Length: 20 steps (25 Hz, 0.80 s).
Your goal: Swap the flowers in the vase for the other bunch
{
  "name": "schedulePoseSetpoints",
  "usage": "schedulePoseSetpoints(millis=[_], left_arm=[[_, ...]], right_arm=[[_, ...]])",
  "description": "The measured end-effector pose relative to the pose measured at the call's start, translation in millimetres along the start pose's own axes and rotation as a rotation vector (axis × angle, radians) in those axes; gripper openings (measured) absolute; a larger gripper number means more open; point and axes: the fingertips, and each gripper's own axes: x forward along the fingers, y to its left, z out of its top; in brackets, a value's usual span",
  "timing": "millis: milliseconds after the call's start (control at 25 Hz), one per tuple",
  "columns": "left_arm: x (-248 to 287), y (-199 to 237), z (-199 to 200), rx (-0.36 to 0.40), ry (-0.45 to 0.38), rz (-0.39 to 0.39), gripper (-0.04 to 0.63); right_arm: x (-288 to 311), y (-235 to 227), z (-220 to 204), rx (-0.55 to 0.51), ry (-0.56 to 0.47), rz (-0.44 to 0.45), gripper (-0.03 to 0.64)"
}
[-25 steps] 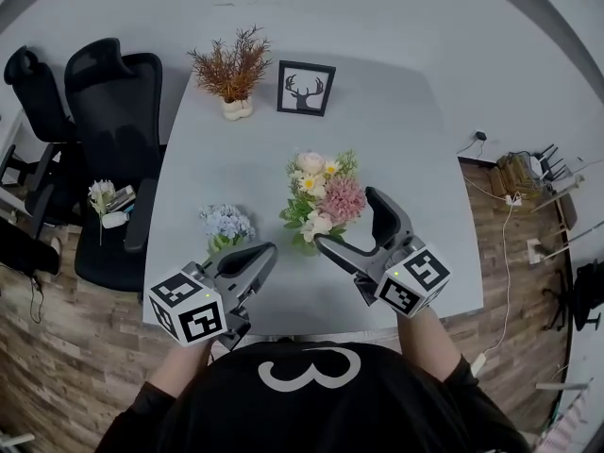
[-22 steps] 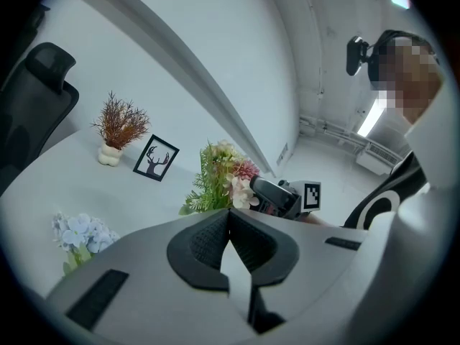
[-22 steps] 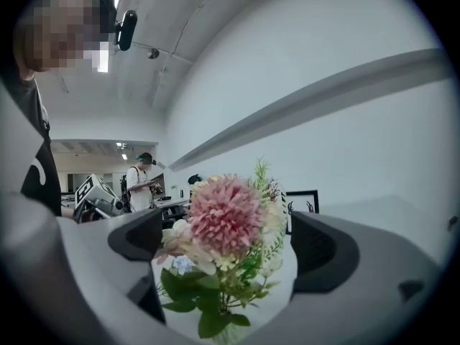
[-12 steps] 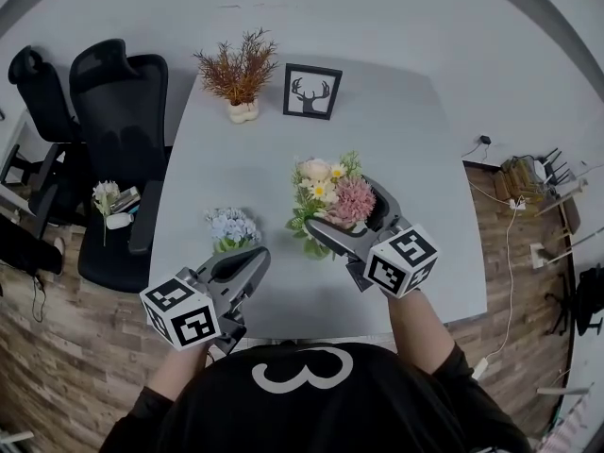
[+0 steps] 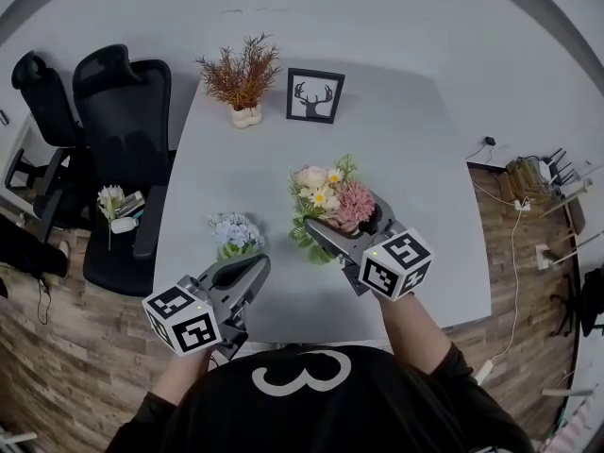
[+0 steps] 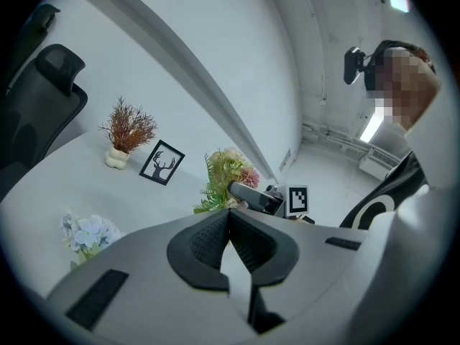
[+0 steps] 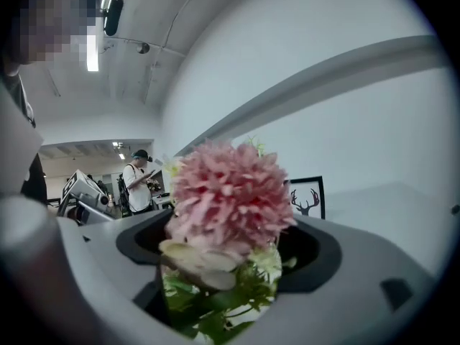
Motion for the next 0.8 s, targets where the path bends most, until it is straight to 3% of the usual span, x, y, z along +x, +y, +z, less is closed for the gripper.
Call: schedulePoseSetpoints(millis=[200, 320, 800], left_arm=[[-1.0, 1.6, -4.0, -0.003, 0.006, 0.004, 0.011], [-1.3, 1.8, -6.3, -0.023, 0.011, 0.009, 0.011], [0.8, -3.6, -12.4, -0.031, 0.028, -0.013, 0.011]], right_arm=[[-5.7, -1.1, 0.0, 0.001, -0.017, -0.009, 0.301], [-9.8, 0.9, 2.2, 0.019, -0.037, -0.007, 0.241], [-24.1, 4.6, 2.5, 0.017, -0.072, -0.029, 0.124]])
